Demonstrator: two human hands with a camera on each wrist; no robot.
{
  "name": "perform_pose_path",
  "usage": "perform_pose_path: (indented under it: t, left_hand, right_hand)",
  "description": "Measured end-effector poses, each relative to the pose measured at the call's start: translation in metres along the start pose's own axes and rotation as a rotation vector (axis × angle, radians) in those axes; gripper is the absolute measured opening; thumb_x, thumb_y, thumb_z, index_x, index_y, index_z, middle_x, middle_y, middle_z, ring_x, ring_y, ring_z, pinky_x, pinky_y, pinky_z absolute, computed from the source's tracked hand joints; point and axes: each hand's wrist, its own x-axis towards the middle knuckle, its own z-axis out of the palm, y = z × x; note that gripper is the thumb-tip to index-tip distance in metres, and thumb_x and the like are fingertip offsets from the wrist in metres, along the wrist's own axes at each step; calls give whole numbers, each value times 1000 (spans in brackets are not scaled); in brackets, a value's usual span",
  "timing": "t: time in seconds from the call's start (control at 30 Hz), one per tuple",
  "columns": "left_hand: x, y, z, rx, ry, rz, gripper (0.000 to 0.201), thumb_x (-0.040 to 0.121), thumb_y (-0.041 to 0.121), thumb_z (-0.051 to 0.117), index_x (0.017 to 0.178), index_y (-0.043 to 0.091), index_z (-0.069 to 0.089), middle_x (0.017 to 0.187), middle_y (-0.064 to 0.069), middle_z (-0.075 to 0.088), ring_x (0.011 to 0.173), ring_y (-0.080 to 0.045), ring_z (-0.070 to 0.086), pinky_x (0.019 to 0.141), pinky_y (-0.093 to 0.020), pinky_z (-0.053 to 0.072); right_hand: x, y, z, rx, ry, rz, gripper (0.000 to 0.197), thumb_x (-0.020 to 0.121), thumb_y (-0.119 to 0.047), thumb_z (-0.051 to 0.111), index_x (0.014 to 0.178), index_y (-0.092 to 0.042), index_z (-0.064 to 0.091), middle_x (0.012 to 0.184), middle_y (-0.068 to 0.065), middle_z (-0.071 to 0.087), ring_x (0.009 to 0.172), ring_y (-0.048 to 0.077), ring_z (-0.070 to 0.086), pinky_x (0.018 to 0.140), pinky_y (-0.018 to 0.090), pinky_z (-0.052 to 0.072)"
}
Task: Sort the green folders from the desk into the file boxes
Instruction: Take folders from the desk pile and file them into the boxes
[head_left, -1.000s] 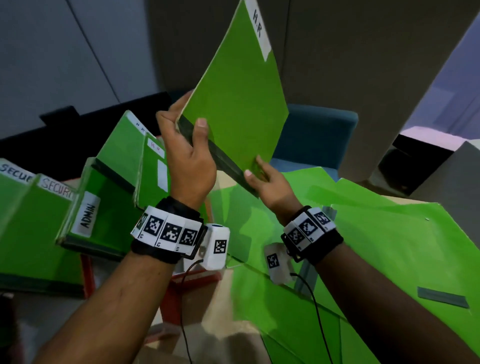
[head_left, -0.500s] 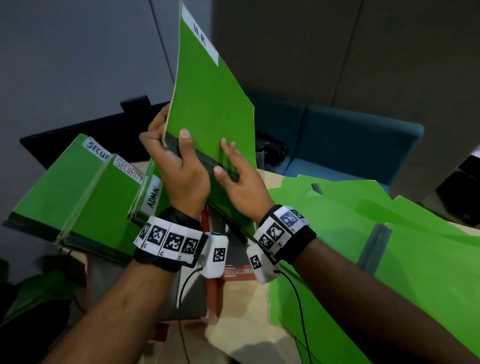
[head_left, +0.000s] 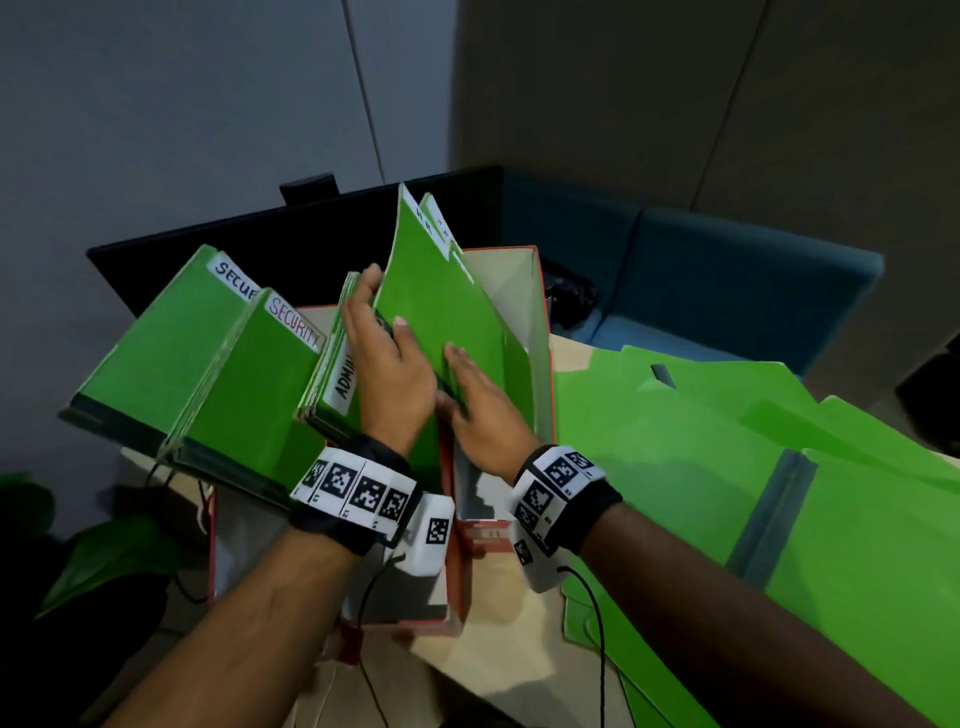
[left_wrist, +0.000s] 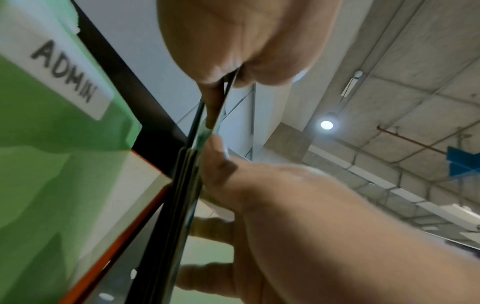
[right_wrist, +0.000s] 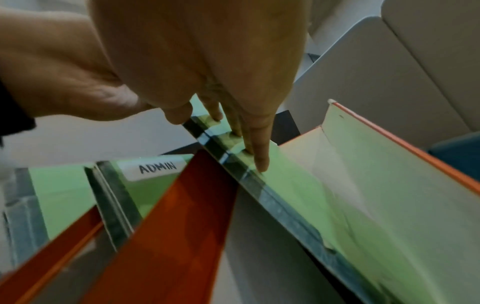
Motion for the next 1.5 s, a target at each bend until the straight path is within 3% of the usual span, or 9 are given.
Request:
perform_pose_path:
  t: [0.27, 0.4, 0.5, 0.63, 0.8, 1.0, 1.2, 1.3, 1.5]
  left_hand:
    - [-8, -18, -4, 279, -223, -126, 49, 93, 8, 57, 139, 21, 47, 139, 3, 46, 123, -3, 41, 104, -21, 35]
    - [-8, -22, -6, 412, -278, -95, 49, 93, 13, 60, 140, 20, 47, 138, 5, 45, 118, 3, 32, 106, -18, 25]
    - [-13, -25, -7, 488, -354, -51, 51, 91, 15, 64, 139, 17, 48, 139, 5, 42, 122, 2, 30, 112, -20, 19]
    - [-15, -30, -6, 555, -365, 1, 55, 88, 14, 67, 140, 15, 48, 140, 5, 39, 132, -4, 31, 111, -18, 12]
    - [-17, -25, 6, 583, -335, 181, 42, 86, 15, 69, 127, 20, 60, 133, 2, 45, 125, -13, 34, 105, -17, 22]
    - [-38, -12, 57, 376, -416, 255, 28, 84, 5, 64, 110, 16, 68, 123, -1, 51, 121, -14, 41, 104, -18, 26]
    - [-81, 7, 128, 172, -612, 297, 29, 86, -1, 59, 109, 15, 68, 118, 0, 52, 116, -13, 49, 103, -24, 41]
    - [-102, 10, 162, 127, -727, 261, 30, 88, 1, 58, 112, 17, 66, 115, 5, 51, 112, -8, 49, 98, -33, 46]
    - [-149, 8, 210, 161, -927, 176, 26, 91, 5, 58, 114, 15, 66, 116, 5, 53, 110, -7, 50, 100, -22, 41]
  right_hand:
    - [6, 30, 4, -137, -134, 153, 72, 100, -40, 40, 152, -7, 3, 160, 10, 2, 147, 17, 3, 117, 26, 6]
    - [17, 42, -2, -198, -103, 165, 77, 94, -37, 55, 152, -13, 12, 161, 7, 3, 147, 20, 9, 119, 34, 13]
    - [19, 51, -7, -302, -51, 177, 80, 87, -36, 65, 151, -23, 19, 159, 1, 15, 143, 24, 23, 114, 47, 28]
    - [18, 53, -4, -350, -13, 167, 84, 81, -34, 72, 149, -25, 23, 144, 4, 42, 128, 24, 45, 102, 46, 43]
    - [13, 57, -7, -264, 10, 118, 72, 82, -25, 71, 144, -21, 36, 136, 7, 49, 121, 27, 51, 98, 44, 46]
    - [-25, 66, -58, -143, 200, -121, 26, 81, -5, 62, 107, -5, 65, 95, 11, 67, 81, 17, 55, 74, 21, 41]
    - [-83, 102, -118, -120, 369, 8, 24, 83, -2, 65, 106, -7, 68, 100, 5, 71, 86, 10, 59, 76, -2, 33]
    - [-112, 123, -144, -127, 377, 167, 25, 88, -10, 63, 112, -13, 68, 107, 0, 70, 93, 7, 60, 78, 8, 38]
    - [-172, 166, -174, -232, 338, 420, 31, 91, -15, 60, 121, -13, 63, 118, 3, 67, 105, 18, 61, 92, 30, 46]
